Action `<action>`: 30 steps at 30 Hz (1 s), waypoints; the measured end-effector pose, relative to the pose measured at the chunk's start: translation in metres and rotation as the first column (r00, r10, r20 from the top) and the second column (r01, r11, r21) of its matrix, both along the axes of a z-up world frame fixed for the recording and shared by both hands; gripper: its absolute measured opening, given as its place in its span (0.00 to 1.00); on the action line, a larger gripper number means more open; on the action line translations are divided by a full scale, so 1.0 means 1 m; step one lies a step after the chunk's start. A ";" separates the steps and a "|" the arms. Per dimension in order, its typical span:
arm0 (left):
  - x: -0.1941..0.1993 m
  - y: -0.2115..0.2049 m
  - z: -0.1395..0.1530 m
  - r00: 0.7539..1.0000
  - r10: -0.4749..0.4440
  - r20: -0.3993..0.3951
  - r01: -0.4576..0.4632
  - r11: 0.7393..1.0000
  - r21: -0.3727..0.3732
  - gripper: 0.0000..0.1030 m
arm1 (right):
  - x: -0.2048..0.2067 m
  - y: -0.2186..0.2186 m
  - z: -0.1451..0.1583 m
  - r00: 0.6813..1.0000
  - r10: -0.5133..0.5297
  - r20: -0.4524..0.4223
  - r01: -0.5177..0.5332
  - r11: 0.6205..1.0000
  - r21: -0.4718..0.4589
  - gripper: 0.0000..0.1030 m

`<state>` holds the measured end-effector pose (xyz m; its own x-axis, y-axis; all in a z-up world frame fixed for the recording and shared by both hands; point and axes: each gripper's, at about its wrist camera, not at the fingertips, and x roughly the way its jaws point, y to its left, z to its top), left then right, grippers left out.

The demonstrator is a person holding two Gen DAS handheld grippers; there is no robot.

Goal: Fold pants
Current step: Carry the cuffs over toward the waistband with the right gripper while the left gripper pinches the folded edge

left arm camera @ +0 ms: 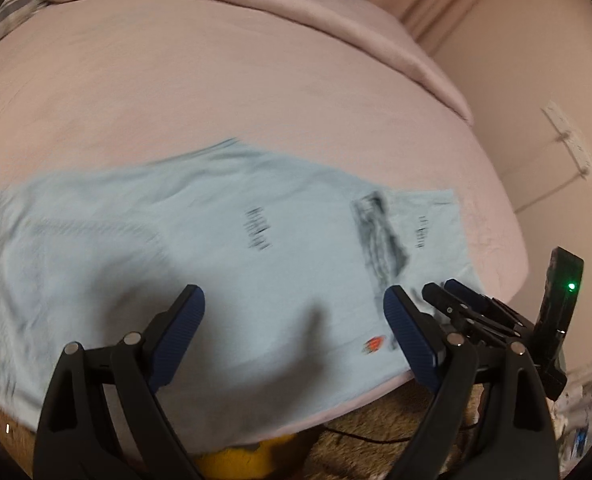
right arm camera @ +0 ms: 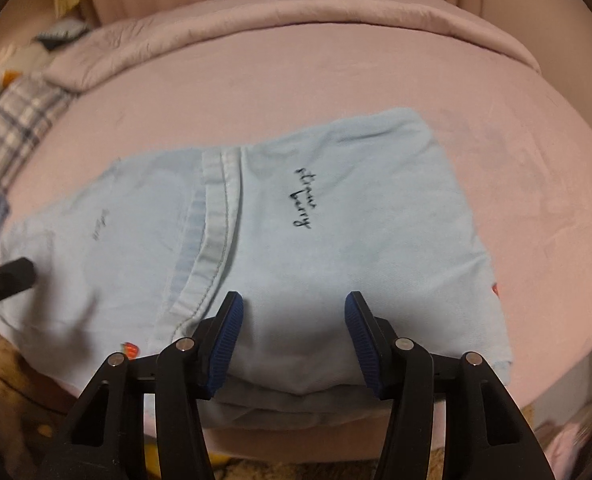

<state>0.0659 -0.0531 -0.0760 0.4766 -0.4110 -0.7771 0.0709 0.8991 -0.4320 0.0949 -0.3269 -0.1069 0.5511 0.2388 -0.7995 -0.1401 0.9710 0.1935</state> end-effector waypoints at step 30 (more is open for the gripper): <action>0.041 -0.049 -0.005 0.991 -0.126 -0.036 0.119 0.981 -0.151 0.06 | -0.011 -0.104 0.019 0.964 -0.262 0.047 0.252 0.956 0.150 0.53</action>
